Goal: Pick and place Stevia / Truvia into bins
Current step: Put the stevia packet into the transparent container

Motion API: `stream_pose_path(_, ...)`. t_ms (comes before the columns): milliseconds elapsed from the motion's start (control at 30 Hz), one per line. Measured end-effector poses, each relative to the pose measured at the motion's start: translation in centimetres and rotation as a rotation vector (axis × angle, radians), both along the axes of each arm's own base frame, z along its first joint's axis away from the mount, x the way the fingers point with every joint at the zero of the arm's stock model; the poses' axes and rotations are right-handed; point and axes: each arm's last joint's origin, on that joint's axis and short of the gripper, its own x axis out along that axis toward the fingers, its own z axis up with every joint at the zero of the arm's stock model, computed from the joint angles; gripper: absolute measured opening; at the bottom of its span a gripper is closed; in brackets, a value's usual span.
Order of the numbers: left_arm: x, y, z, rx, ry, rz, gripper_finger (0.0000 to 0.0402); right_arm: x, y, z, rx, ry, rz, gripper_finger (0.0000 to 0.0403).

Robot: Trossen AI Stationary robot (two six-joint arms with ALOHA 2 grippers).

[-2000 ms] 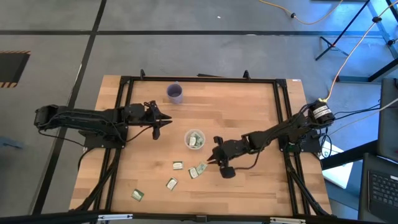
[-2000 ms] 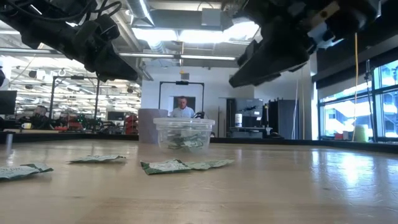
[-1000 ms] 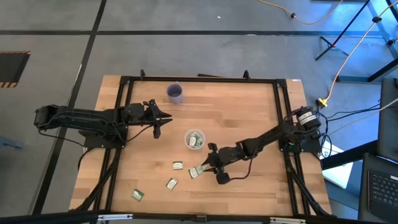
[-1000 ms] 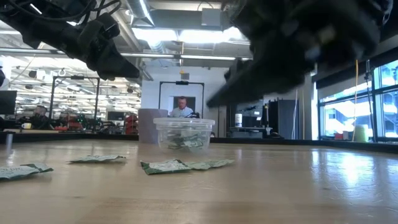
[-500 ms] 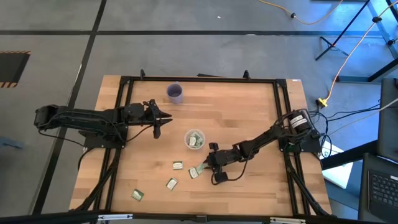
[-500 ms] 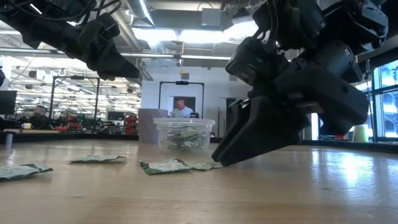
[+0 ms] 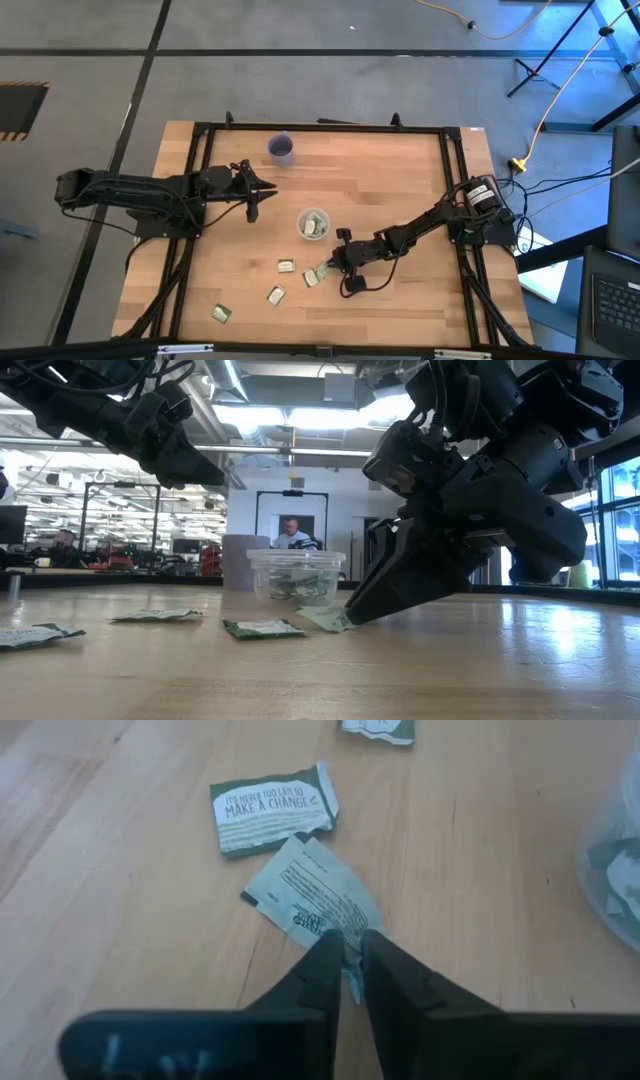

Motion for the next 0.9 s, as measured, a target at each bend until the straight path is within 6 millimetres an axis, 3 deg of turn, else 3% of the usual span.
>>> stream_pose_path(200, 0.0, 0.0, 0.0, 0.0, 0.0, 0.0, 0.0084, -0.2, -0.1, 1.0, 0.006, -0.017, 0.002, 0.0032)
stream_pose_path(400, 0.0, 0.0, 0.0, 0.0, 0.001, 0.0, 0.0084, -0.2, -0.4, 5.3, 0.026, -0.151, 0.009, 0.0024)
stream_pose_path(533, 0.0, 0.0, 0.0, 0.0, 0.0, 0.0, 0.0084, 0.0, -1.9, 8.3, 0.008, -0.255, -0.02, 0.0022)
stream_pose_path(633, 0.0, 0.0, 0.0, 0.0, 0.0, 0.0, 0.0084, 0.6, -3.3, 9.5, -0.029, -0.298, -0.066, 0.0021)
stream_pose_path(900, 0.0, 0.0, 0.0, -0.002, 0.003, -0.001, 0.0084, 1.6, -7.6, 8.8, 0.017, -0.169, -0.248, 0.0022)
